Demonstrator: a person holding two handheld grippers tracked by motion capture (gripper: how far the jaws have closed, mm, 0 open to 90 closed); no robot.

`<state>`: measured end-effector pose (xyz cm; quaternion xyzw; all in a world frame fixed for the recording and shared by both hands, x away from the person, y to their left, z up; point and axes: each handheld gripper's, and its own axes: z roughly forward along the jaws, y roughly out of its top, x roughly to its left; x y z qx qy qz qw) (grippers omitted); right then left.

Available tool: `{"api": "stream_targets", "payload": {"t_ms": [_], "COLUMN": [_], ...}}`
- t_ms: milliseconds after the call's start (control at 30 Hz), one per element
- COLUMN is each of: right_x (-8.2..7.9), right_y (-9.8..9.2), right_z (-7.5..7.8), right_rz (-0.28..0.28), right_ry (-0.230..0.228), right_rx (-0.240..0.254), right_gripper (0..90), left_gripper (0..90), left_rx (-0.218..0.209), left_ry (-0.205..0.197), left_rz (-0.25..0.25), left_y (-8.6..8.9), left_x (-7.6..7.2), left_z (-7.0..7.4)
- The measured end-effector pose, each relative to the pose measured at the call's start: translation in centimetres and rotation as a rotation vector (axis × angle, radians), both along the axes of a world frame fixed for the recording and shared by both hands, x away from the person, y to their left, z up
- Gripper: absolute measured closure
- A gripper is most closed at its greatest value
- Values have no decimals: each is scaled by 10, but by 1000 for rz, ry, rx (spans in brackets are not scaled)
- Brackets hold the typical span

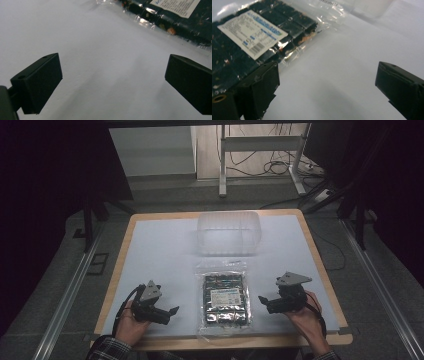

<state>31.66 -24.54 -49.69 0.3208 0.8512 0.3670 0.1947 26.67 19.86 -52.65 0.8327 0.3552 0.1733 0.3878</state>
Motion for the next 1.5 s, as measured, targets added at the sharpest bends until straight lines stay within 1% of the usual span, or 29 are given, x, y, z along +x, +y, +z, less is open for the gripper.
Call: {"api": "stream_targets", "payload": {"t_ms": [33,100,167,267,333,433,600,700,800,833,933,1000,1033,1100,1200,1300,1367,1433,1500], "right_x": [0,2,3,4,4,4,4,2,2,2,-1,-2,-2,-3,-5,-9,-11,-13,-15], "right_y": [0,-1,-3,-4,-5,-3,-1,1,3,4,6,6,6,7,12,18,22,25,28], "right_z": [-1,-1,-2,-3,-3,-3,-4,-4,-4,-4,-1,0,1,1,0,0,0,0,-1], "right_rz": [7,12,19,22,27,25,24,25,28,27,37,56,63,83,120,151,186,216,240], "right_ry": [1,15,26,30,38,39,49,60,79,82,85,98,109,132,127,125,109,105,115], "right_rx": [1,14,22,26,35,28,34,27,49,52,45,53,56,58,29,23,10,11,15], "right_gripper": [54,52,52,52,52,43,47,44,45,62,202,339,396,481,616,735,828,891,893], "left_gripper": [9,12,14,14,12,8,8,8,8,8,8,8,8,8,9,8,8,8,9], "left_rx": [-8,-11,-10,-3,1,3,-3,6,14,16,14,16,17,17,22,28,27,26,27], "left_ry": [-3,0,3,3,-6,-9,-11,-10,-9,-9,-9,-10,-10,-11,-17,-22,-28,-30,-33], "left_rz": [2,2,-1,-7,-10,-7,-2,-7,-14,-14,-12,-13,-14,-11,-13,-17,-20,-20,-21], "left_y": [0,1,1,-1,-1,-1,0,-1,-1,-2,-2,-2,-2,-2,-2,-3,-3,-3,-3], "left_x": [0,1,2,2,3,3,3,3,3,3,3,3,3,3,2,2,2,1,1], "left_z": [0,-1,-2,-2,-2,-2,-2,-2,-2,-2,-2,-2,-2,-2,-2,-2,-1,-1,-1]}}
